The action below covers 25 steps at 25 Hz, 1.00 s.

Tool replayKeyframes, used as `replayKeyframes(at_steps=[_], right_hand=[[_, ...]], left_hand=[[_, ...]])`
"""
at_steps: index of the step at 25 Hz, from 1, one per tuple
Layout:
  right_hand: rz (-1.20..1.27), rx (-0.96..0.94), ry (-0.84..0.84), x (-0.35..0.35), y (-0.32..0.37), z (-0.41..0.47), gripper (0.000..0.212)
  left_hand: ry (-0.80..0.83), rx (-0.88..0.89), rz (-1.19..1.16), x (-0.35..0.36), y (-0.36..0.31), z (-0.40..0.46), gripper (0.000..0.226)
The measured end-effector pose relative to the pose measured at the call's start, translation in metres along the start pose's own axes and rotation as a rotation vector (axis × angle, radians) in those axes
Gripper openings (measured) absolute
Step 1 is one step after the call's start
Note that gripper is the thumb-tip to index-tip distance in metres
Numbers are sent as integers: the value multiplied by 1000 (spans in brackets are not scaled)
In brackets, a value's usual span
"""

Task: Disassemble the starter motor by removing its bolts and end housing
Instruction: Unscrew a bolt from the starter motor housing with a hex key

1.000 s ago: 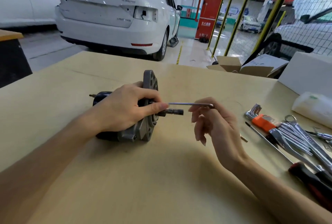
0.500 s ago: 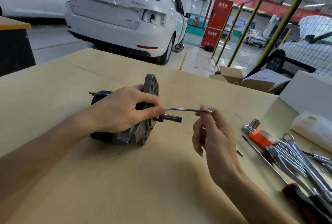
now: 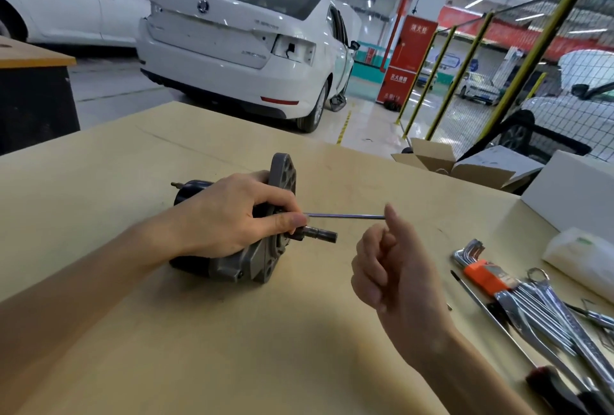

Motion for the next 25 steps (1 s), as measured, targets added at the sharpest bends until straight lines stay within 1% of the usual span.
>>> replayKeyframes(at_steps=[1, 3, 8, 11, 12, 14, 15, 16, 18, 21, 23, 25], right_hand=[[-30, 24, -6, 0, -2, 0, 58], [-40, 60, -19, 0, -6, 2, 60], [-20, 70, -103, -10, -7, 4, 54], [-120, 68, -131, -15, -2, 3, 50], [-225, 25, -146, -17, 1, 2, 51], [-529, -137, -188, -14, 14, -3, 51], [-656, -217, -212, -11, 20, -6, 48], [-731, -276, -228, -9, 24, -8, 43], [-792, -355, -223, -5, 29, -10, 33], [-840, -442, -203, 1, 35, -11, 25], [-823, -450, -189, 3, 35, -13, 27], [-789, -437, -140, 7, 34, -15, 31]], left_hand=[[-4, 2, 4, 0, 0, 0, 28], [-9, -1, 15, -1, 1, 0, 30], [-9, 1, 23, -1, 1, 0, 33], [-2, -2, 25, -1, 2, 0, 35], [5, -6, 23, 0, 3, 0, 35], [12, -9, 27, 0, 3, 0, 35], [13, -10, 28, 0, 3, 0, 35], [13, -14, 26, 0, 3, 0, 34], [10, -28, 24, 0, 4, -1, 34], [3, -19, 38, 0, 3, 0, 35], [6, -8, 44, 1, 1, -1, 33], [8, -3, 56, 0, -1, -1, 34]])
Point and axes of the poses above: each hand's wrist, its own z-axis towards the middle knuckle, its own x-axis out of the palm, y = z × x, the point moved 8 cm from there along z, towards the middle knuckle, and after that the axes turned 6 degrees about y, right-handed, at the moved point
